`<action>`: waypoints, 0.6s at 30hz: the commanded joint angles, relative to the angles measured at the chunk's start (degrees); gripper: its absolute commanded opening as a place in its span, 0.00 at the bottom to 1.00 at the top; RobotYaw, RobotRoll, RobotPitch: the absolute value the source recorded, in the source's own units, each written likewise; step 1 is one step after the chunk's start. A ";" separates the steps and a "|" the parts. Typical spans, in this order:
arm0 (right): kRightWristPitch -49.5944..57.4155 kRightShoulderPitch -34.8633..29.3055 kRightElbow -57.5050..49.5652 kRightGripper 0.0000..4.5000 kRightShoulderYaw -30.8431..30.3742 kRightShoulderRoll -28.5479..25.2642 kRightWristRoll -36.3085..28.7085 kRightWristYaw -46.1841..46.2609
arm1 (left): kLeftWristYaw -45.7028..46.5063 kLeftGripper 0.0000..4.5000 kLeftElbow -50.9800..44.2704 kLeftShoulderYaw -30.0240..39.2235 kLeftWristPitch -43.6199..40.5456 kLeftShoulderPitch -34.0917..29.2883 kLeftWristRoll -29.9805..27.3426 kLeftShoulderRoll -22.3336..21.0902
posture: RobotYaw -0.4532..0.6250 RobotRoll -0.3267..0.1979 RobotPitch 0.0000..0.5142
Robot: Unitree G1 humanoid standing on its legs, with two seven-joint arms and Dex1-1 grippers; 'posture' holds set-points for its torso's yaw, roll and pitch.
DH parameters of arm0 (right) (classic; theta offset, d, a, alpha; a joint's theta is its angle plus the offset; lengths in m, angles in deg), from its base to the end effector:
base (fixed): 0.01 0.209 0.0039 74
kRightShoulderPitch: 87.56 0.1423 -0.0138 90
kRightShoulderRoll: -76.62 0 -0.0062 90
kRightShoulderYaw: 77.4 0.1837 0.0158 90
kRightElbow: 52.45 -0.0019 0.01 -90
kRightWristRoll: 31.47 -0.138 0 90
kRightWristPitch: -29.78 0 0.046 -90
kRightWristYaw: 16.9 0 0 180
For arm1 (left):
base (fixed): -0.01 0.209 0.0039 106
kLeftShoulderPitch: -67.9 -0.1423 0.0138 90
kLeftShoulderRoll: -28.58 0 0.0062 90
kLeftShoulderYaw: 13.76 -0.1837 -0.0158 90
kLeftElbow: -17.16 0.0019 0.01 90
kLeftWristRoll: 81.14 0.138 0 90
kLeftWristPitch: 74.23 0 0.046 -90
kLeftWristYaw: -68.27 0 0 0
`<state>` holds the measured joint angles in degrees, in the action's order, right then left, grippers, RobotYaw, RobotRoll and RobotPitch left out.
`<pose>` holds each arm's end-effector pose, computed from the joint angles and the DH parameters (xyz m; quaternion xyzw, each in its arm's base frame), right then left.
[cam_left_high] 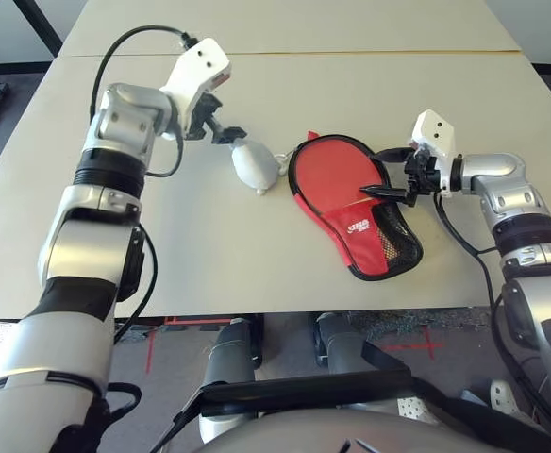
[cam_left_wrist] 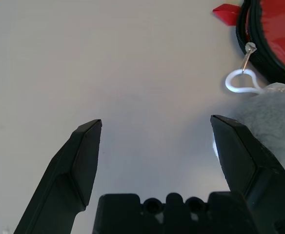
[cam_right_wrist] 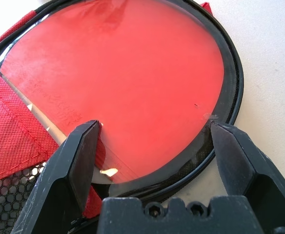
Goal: Store the ping-pong paddle in its case and zip it.
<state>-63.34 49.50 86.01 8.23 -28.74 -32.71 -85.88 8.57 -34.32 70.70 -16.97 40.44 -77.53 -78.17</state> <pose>0.3347 -0.2532 0.1489 -0.2142 0.1225 0.4910 0.8355 0.3506 0.2314 0.2428 0.1965 0.1872 -0.3527 0.8955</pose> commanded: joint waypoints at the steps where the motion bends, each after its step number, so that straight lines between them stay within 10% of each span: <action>1: 0.94 -3.25 4.26 1.00 -5.09 1.43 4.58 0.09 | -2.79 1.00 -5.53 1.37 -5.87 -1.49 -3.94 -1.70 | 0.42 0.62 0.51; 18: 0.28 -2.78 5.43 1.00 -5.02 1.70 4.96 0.34 | -1.22 1.00 -23.22 -0.93 -20.21 -11.66 -12.61 -1.34 | 0.42 0.62 0.51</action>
<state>-64.33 50.19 87.48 8.18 -28.34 -32.25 -85.65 5.64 -56.98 70.63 -36.39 29.71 -89.55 -80.62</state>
